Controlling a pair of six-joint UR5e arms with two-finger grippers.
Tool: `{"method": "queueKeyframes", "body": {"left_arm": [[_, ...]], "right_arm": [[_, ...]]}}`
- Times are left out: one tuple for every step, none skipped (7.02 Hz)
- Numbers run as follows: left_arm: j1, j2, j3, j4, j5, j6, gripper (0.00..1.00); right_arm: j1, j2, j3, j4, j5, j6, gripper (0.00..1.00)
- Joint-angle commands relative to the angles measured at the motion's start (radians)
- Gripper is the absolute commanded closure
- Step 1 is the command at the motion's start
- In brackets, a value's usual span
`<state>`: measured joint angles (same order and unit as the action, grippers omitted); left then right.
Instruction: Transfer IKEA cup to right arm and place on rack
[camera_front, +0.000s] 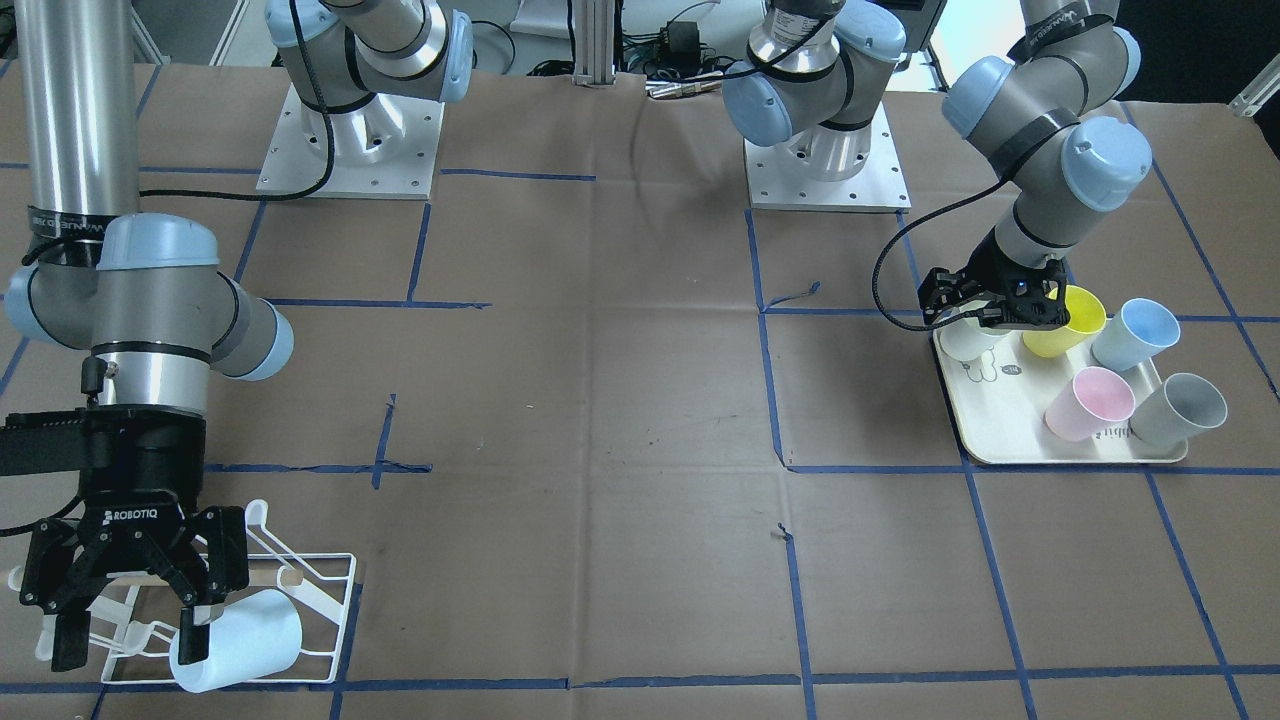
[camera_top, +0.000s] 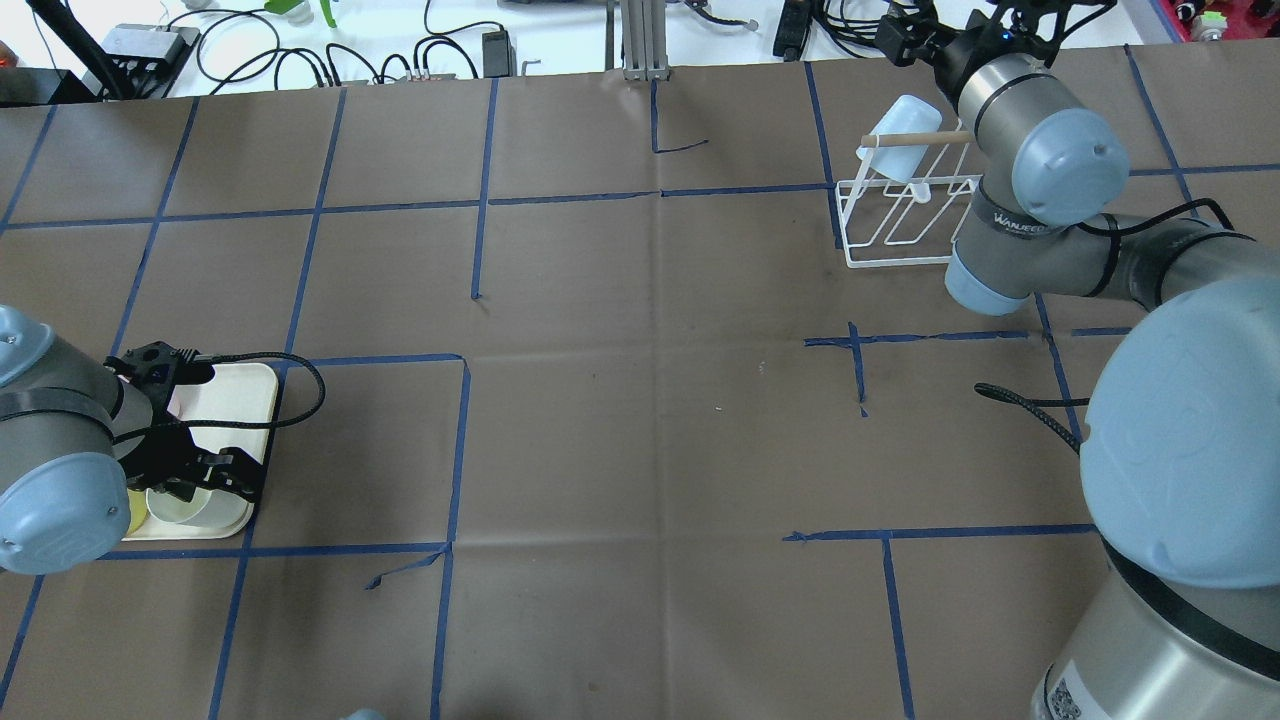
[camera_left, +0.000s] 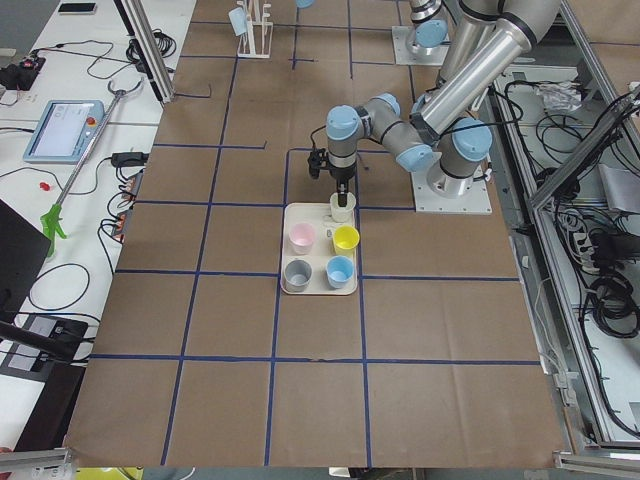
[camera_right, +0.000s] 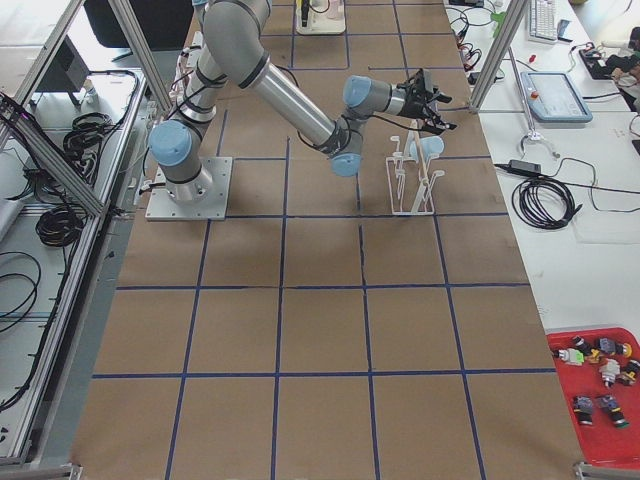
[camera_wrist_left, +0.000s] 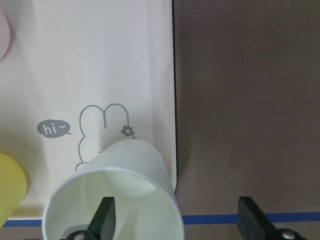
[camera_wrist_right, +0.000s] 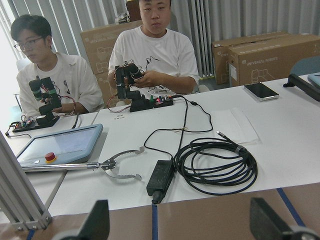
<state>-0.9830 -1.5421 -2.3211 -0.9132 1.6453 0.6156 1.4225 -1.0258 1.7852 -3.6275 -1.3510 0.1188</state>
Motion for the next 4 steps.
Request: {"method": "queueKeyframes", "body": {"left_arm": [[0.000,-0.001,0.000,-0.010,0.053,-0.016,1.00],[0.000,-0.004,0.003,-0.015,0.053,-0.017,1.00],[0.000,0.006,0.008,-0.024,0.054,-0.014,1.00],[-0.005,0.016,0.028,-0.027,0.053,-0.016,1.00]], "right_arm": [[0.022,-0.065,0.003,0.035,-0.005,0.001,0.00],[0.041,-0.094,0.006,0.041,-0.002,0.001,0.00],[0.082,-0.108,0.006,0.041,-0.002,0.001,0.00],[0.122,-0.109,0.006,0.035,0.000,0.002,0.00]]}}
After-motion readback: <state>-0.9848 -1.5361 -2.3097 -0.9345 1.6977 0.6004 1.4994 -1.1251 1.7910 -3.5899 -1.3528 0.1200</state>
